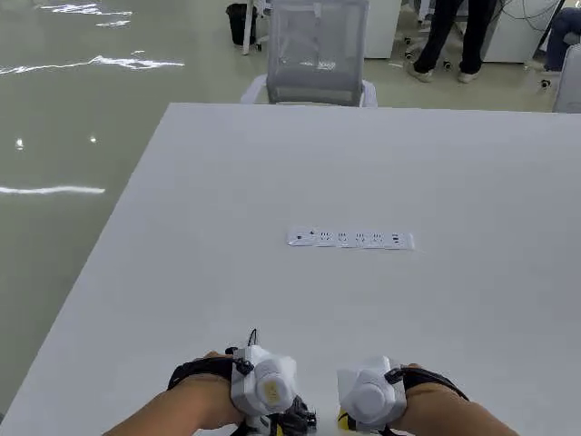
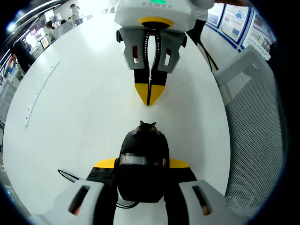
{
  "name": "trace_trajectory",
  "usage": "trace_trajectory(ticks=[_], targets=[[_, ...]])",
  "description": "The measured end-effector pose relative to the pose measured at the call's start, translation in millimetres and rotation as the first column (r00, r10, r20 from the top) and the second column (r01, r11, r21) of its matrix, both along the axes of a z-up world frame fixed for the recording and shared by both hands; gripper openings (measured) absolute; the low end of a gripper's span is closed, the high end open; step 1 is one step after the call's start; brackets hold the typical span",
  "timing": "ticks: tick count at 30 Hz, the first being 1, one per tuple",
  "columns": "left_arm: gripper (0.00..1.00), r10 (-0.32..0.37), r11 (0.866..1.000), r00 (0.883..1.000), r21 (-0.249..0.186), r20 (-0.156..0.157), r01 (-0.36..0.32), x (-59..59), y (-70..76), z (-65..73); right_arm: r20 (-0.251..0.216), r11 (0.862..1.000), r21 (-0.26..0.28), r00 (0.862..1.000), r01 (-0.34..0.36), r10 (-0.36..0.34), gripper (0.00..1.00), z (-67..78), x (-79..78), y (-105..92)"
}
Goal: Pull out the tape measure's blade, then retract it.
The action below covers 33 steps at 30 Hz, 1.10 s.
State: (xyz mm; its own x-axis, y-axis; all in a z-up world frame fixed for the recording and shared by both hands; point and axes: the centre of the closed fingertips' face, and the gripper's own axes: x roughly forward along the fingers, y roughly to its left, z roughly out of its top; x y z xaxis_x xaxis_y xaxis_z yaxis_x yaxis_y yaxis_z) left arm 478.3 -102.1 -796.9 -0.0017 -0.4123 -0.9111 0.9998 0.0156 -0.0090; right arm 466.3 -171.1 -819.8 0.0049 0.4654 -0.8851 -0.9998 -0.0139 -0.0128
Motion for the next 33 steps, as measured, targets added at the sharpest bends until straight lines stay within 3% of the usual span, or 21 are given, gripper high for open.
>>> trace_trajectory(ticks=[9, 13, 16, 19, 23, 24, 26, 29, 31, 33], targets=[[0.34, 0.000, 1.000, 1.000, 0.002, 0.001, 0.000, 0.5, 0.5, -0.4, -0.004, 1.000, -0.015, 1.000, 0.020, -0.020, 0.00, -0.2, 1.0, -4.3], [0.34, 0.001, 1.000, 1.000, 0.002, -0.001, -0.001, 0.7, 0.4, -0.7, -0.028, 0.999, -0.001, 0.998, 0.053, -0.053, 0.01, 1.0, -0.4, -1.7], [0.34, 0.001, 1.000, 1.000, 0.001, -0.005, -0.001, 0.6, 0.2, -0.6, -0.011, 0.996, 0.062, 0.998, 0.065, -0.064, 0.16, 8.9, 4.1, 12.1], [0.34, 0.000, 1.000, 1.000, 0.002, -0.007, 0.000, 0.7, 0.1, -0.6, 0.001, 0.992, 0.111, 0.998, 0.064, -0.065, 0.25, 19.5, 9.1, 27.2], [0.34, 0.001, 1.000, 1.000, 0.004, -0.008, -0.001, 0.7, 0.1, -0.3, 0.020, 0.988, 0.146, 0.999, 0.042, -0.046, 0.45, 23.3, 11.8, 44.3], [0.34, 0.000, 1.000, 1.000, 0.004, -0.008, 0.000, 0.7, 0.2, -0.4, 0.038, 0.988, 0.151, 0.999, 0.011, -0.016, 0.44, 24.3, 11.8, 47.4], [0.34, 0.001, 1.000, 1.000, 0.004, -0.008, -0.001, 0.7, 0.1, -0.3, 0.026, 0.992, 0.128, 1.000, -0.011, 0.008, 0.33, 20.2, 7.2, 48.7], [0.34, 0.001, 1.000, 1.000, 0.004, -0.010, -0.001, 0.8, 0.2, -0.2, 0.021, 0.995, 0.091, 0.999, -0.033, 0.031, 0.35, 13.4, 2.8, 48.9], [0.34, 0.000, 1.000, 1.000, 0.006, -0.010, 0.000, 0.8, 0.3, 0.0, 0.030, 0.997, 0.058, 0.998, -0.057, 0.056, 0.24, 7.3, 2.4, 44.2], [0.34, 0.001, 1.000, 1.000, 0.007, -0.012, -0.001, 0.8, 0.4, 0.2, 0.014, 0.998, 0.052, 0.999, -0.044, 0.043, 0.23, 3.4, 2.8, 41.9]])
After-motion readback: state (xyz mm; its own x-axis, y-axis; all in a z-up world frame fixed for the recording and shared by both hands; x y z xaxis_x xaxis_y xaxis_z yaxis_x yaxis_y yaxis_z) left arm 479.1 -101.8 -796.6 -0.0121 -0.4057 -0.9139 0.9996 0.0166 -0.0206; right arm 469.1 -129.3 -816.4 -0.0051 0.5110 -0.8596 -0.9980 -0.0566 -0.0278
